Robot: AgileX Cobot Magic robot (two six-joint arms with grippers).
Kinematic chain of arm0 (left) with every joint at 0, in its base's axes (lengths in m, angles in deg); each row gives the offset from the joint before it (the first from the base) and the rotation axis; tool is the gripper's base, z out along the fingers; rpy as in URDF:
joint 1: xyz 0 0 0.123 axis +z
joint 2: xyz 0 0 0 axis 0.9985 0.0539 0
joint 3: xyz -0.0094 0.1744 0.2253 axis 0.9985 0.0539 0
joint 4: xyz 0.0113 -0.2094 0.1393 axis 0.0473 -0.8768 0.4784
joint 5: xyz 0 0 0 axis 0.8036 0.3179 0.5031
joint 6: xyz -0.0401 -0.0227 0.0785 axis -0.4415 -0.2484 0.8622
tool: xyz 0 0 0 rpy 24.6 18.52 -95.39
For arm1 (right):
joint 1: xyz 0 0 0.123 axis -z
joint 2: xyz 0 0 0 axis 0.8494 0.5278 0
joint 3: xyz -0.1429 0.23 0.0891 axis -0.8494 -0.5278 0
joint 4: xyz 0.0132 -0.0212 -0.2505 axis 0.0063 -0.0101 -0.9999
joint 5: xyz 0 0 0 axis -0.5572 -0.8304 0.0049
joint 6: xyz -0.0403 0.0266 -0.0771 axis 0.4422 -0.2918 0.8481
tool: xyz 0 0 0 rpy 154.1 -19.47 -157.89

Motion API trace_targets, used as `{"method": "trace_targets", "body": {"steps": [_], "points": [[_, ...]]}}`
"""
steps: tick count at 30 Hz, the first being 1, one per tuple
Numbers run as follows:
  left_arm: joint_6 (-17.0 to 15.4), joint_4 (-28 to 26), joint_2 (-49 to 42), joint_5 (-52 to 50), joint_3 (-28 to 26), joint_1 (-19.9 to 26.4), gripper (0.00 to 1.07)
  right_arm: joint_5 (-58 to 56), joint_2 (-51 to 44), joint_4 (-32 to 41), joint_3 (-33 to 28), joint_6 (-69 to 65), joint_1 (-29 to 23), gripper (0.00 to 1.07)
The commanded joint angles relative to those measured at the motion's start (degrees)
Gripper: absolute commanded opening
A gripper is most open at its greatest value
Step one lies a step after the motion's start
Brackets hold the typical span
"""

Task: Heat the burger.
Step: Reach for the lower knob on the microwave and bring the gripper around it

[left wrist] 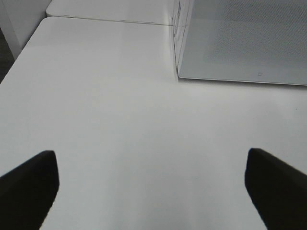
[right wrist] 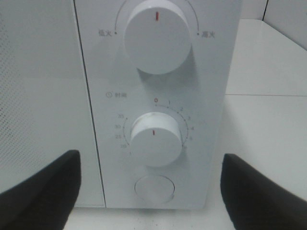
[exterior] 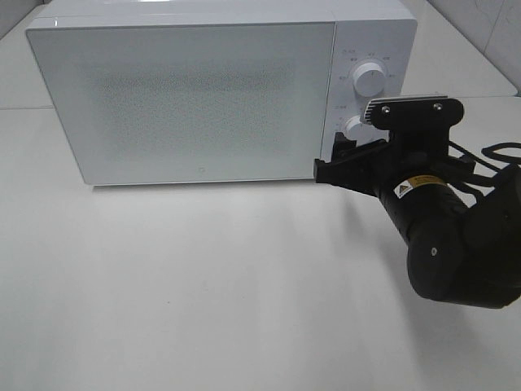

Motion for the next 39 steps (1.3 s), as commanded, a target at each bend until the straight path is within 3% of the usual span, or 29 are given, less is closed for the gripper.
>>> {"method": "trace_targets", "body": {"steps": [1,21,39], "points": [[-0.3,-0.2,-1.0,-0.1,0.0,0.1,0.98,7.9,0.3,-0.1,1.8,1.4,0.1,0.77],[-0.3,-0.2,-1.0,-0.1,0.0,0.1,0.98,6.6,8.4,-1.8,8.5,3.0,2.1,0.77],[-0.1,-0.2,-1.0,-0.1,0.0,0.1,0.98,6.8,9.6,-4.2,10.8,4.3,5.3,0.76]]}}
